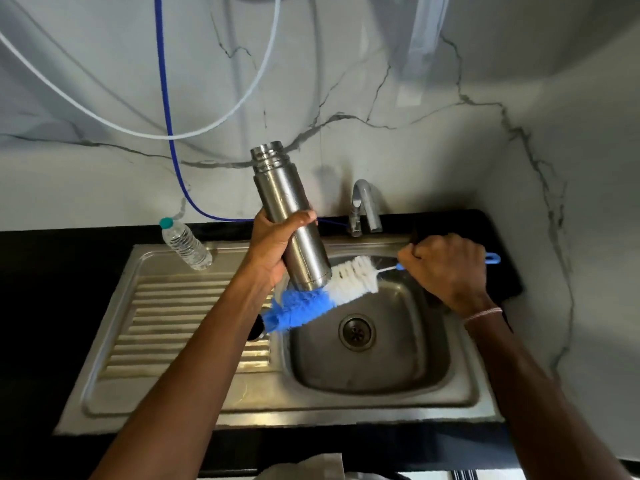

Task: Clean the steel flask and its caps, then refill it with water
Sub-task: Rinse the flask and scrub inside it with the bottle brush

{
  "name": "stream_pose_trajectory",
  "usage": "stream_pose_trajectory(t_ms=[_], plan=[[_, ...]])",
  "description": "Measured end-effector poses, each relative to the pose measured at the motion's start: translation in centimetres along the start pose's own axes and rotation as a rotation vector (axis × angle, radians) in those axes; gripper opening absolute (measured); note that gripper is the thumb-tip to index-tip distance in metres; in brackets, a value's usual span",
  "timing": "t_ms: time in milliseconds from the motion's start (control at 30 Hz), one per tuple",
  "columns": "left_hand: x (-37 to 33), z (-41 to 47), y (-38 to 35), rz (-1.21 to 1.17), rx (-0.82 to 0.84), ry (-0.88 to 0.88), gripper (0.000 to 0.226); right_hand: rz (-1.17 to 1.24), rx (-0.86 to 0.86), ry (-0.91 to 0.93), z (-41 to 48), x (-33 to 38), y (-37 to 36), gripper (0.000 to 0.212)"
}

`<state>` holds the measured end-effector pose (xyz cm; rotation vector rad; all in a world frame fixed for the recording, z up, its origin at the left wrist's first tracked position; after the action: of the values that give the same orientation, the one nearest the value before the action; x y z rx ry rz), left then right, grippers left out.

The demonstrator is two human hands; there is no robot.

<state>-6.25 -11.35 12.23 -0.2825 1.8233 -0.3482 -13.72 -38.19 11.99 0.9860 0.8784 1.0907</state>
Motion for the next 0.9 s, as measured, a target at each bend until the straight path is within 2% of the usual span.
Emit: stream_pose_trajectory(t_ms=[67, 167, 267, 400, 567, 733, 867, 900], plan=[[0.4, 0.0, 0.0, 0.012, -0.009, 0.012, 0.064, -0.010, 0.053, -0.037, 0.1, -0.1, -0.3, 0.048], [-0.5, 0.1, 1.1, -0.052, -0.062, -0.013, 0.057, -0.079, 0.132, -0.144, -0.5, -3.0, -1.0, 0.053], [-0.7, 0.0, 1.3, -0.070, -0.067, -0.029, 0.061, -0.013, 0.132, -0.230, -0.8, -3.5, -0.6, 0.046], [0.3, -0.3, 0.2, -0.016, -0.046, -0.027, 0.059, 0.069, 0.167, -0.152, -1.2, -0.3, -0.3, 0.046], [-0.4, -0.3, 1.8, -0.085, -0.113, -0.046, 0.063, 0.036, 0.172, -0.234, -1.6, -3.9, -0.4, 0.042], [0.7, -0.7, 0.4, -0.012, -0.057, -0.046, 0.051, 0.105, 0.199, -0.170, -2.1, -0.7, 0.0, 0.039], [0.3, -0.8, 1.5, -0.093, -0.096, -0.038, 0.067, 0.118, 0.202, -0.286, -2.5, -3.6, 0.2, 0.035], [0.5, -0.8, 1.4, -0.090, -0.088, -0.038, 0.065, 0.117, 0.200, -0.289, -2.5, -3.5, 0.2, 0.036]])
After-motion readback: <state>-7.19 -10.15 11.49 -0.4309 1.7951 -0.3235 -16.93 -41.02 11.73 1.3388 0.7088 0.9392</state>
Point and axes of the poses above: each hand's wrist, its own z-axis towards the middle knuckle, its own y-axis out of the back of the hand, x = y × z, the point moved 4 cm from there along z, towards the middle knuckle, and after that the axes turned 9 degrees about -z, right-handed, at the moved point
